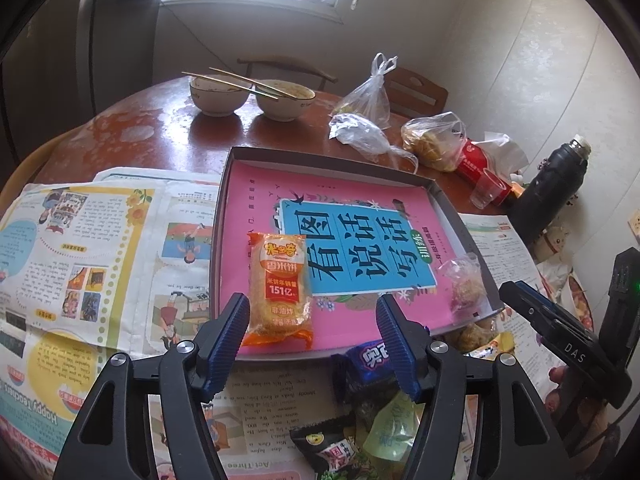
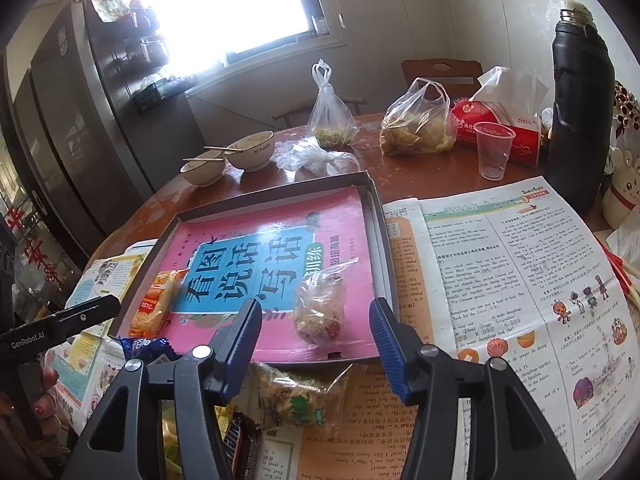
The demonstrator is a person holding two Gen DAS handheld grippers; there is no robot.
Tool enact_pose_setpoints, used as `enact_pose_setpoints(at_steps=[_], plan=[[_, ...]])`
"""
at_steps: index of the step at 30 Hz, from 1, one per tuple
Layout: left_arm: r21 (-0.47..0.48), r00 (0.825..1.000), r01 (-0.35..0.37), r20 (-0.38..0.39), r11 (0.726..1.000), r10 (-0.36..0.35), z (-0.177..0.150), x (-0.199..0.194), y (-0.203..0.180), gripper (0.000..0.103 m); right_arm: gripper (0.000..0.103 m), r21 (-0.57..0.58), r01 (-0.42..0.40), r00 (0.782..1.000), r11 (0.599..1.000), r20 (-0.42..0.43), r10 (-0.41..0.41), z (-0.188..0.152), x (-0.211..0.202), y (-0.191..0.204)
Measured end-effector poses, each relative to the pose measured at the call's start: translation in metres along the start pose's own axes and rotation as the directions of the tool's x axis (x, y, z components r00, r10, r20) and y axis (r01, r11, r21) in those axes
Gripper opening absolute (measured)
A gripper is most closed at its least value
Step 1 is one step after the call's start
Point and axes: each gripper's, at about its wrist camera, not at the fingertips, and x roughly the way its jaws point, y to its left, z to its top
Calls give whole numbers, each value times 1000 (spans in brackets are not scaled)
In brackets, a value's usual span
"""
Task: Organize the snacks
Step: 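Move the left gripper to the green-pea snack bag and grasp it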
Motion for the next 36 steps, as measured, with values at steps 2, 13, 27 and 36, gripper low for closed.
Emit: enact_pose_setpoints(at_steps=[2, 13, 27, 36], plan=[[-3, 1000, 5, -3, 1000, -5, -4, -3, 1, 68, 57, -1, -4, 1000, 1000, 4, 4, -1, -3, 0], [-20, 1000, -3, -15, 1000, 3, -26, -14, 13, 68, 57, -5, -38, 999, 999, 18, 38, -13, -19, 7], [-13, 999, -25, -40, 1000, 25, -51, -26, 22, 68, 59, 0, -73, 997, 997, 31, 73, -30, -38, 11], [-5, 996, -27, -82, 1000, 27, -72, -25, 25, 68, 60, -4, -98, 995, 995, 3, 98, -45, -40, 16]])
